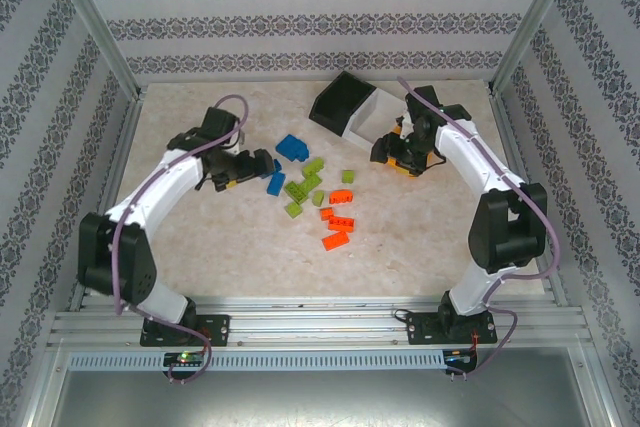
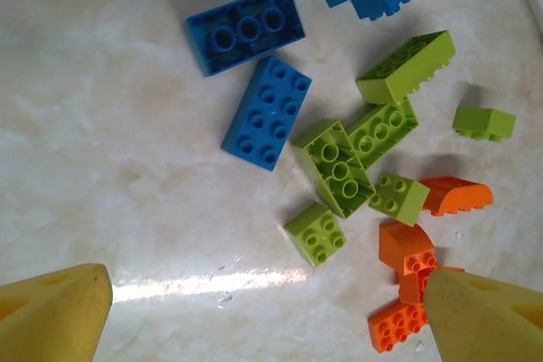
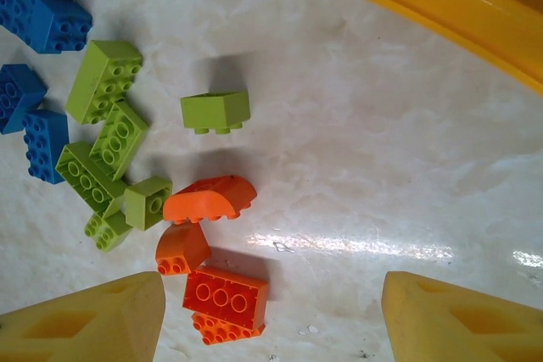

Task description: Sort the legos into containers by color

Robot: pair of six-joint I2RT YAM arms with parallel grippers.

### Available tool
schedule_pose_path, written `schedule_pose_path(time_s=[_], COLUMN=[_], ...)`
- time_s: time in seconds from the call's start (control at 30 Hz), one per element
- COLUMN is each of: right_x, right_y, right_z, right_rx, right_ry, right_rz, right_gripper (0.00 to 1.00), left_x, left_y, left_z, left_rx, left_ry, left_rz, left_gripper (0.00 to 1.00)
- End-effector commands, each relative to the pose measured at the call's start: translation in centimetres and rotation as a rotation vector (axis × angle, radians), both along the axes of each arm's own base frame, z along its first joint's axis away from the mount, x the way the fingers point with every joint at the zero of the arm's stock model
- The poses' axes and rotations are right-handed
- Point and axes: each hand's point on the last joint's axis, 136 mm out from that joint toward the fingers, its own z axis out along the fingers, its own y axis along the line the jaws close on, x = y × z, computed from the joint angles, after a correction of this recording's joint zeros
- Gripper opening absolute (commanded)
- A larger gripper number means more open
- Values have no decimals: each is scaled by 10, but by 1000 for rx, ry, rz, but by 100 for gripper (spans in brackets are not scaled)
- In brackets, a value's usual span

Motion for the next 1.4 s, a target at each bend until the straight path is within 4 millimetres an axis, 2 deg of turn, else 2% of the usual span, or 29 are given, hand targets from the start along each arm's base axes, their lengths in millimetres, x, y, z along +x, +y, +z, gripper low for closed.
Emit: schedule_pose_path(time_s=[0.0, 0.2, 0.3, 0.4, 0.57, 0.8, 1.03, 1.37], right_x=[-6, -26, -34, -42, -48, -51, -43, -46], right_y=[4, 9, 15, 19, 27, 31, 36, 36], right_z=[-1, -1, -1, -1, 8, -2, 1, 0], right_rx=[19, -7, -4, 2, 38, 55, 82, 73], right_ry=[12, 7, -1, -7, -19, -22, -42, -34], right_rz=[-9, -64, -80, -76, -3, 52, 38, 40], right_gripper=[69, 69, 69, 69, 70, 70, 70, 70], left_x=[-3, 49, 60, 63, 61, 64, 74, 86], left_y=[8, 2, -1, 0, -4, 0, 0, -8], left_z=[-27, -42, -50, -59, -59, -72, -83, -104], left_rx=[120, 200, 200, 205, 143, 134, 163, 143], left_ry=[128, 140, 173, 223, 271, 323, 333, 365], left_rz=[-61, -154, -161, -111, 63, 250, 229, 221], left_gripper=[95, 96, 97, 99, 100, 100, 100, 100])
